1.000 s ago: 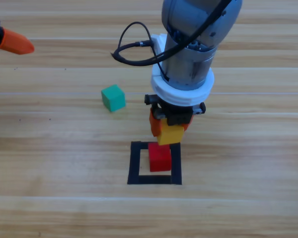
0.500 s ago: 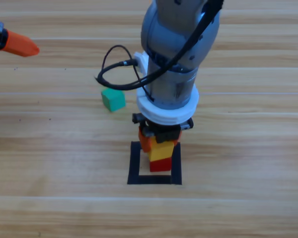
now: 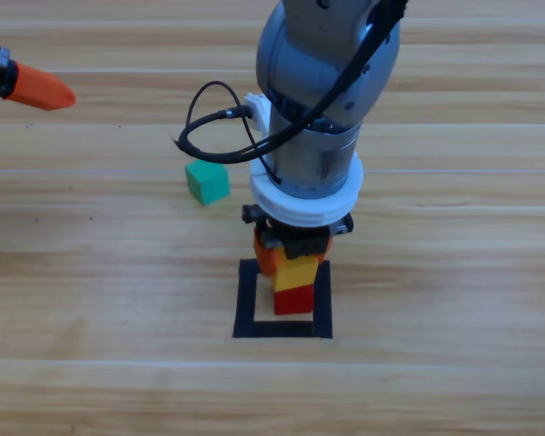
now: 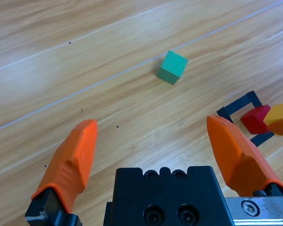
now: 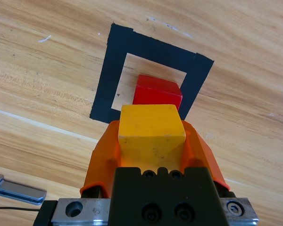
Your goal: Stack the blocks in the rectangular block: red at the bottom, yellow in the middle, green on top
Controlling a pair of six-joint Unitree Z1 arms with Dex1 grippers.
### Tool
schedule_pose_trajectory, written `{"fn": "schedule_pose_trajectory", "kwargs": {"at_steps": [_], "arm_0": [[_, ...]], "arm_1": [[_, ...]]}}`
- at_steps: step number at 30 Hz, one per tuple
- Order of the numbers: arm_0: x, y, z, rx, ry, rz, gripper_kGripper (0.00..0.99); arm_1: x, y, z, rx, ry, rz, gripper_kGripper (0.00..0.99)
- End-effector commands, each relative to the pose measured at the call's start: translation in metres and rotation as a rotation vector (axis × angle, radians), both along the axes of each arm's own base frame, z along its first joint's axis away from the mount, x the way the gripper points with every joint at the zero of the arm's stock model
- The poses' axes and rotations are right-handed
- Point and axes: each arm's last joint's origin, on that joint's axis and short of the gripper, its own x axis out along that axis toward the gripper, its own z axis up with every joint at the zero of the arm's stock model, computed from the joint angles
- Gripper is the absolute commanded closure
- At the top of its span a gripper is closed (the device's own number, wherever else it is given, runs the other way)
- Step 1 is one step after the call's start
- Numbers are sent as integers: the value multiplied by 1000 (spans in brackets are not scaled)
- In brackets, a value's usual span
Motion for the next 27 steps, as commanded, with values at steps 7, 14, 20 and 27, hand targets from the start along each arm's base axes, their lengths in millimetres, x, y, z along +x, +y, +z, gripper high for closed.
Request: {"fn": "schedule_pose_trajectory", "kwargs": {"at_steps": [7, 14, 20, 27], "arm_0": [[2, 4, -11, -12, 34, 17, 0], [2, 4, -12, -14, 33, 16, 0], [3, 4, -14, -14, 33, 16, 0], [4, 3, -14, -18, 31, 14, 0]], "arm_1": [[-5, 15, -46, -99, 18, 18, 826], [-5, 14, -46, -108, 9, 20, 826], [-5, 13, -39, -98, 3, 29, 4], [-8, 9, 12, -3, -67, 90, 0]]}}
